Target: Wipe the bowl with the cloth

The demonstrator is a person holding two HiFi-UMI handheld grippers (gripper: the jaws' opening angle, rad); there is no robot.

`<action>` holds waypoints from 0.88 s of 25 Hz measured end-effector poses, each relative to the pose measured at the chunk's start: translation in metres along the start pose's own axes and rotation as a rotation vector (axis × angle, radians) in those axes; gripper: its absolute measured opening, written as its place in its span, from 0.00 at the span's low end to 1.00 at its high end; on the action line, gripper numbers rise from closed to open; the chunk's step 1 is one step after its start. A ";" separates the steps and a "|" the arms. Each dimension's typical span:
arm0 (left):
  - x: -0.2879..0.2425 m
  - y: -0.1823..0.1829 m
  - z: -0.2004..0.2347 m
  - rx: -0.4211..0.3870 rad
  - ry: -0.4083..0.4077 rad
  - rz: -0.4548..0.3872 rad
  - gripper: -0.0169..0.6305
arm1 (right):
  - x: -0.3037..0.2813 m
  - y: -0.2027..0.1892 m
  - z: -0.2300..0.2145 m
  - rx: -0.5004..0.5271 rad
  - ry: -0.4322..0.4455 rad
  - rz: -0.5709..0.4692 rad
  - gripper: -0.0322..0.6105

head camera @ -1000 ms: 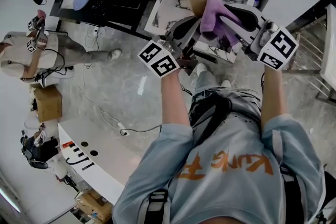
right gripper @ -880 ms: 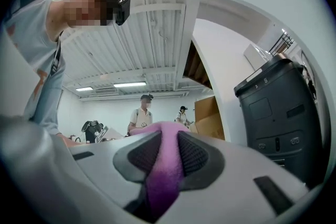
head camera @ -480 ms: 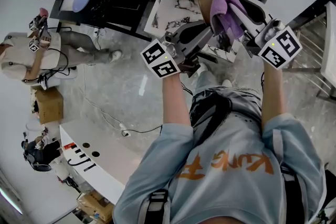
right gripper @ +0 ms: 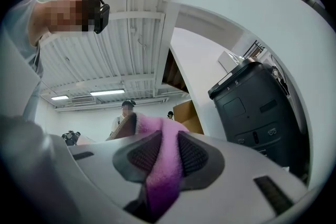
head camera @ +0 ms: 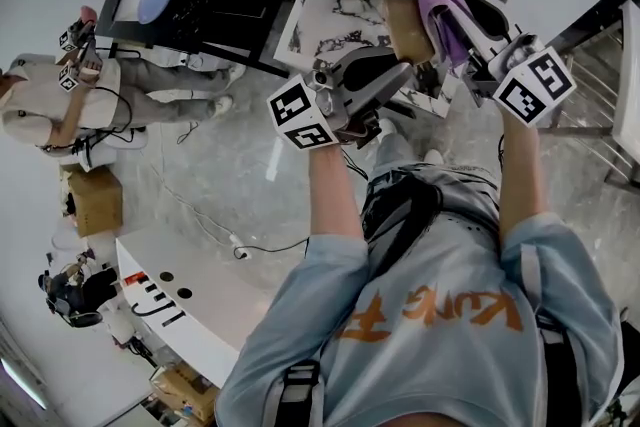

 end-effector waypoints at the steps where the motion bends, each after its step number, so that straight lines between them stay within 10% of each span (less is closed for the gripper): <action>1: -0.001 0.000 0.000 0.001 -0.003 -0.007 0.07 | 0.000 -0.001 -0.001 0.001 -0.010 0.006 0.22; 22: 0.013 0.008 0.012 0.013 0.125 -0.133 0.07 | -0.011 -0.033 -0.001 -0.042 0.000 0.243 0.22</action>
Point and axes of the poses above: the fingertips, and each gripper's own axes: x backward along the fingers, z to its left, y out of its top, the point moved 9 cm from there along x, backward along the fingers, and after that the axes turned 1 degree about -y, right-handed, at the moved point
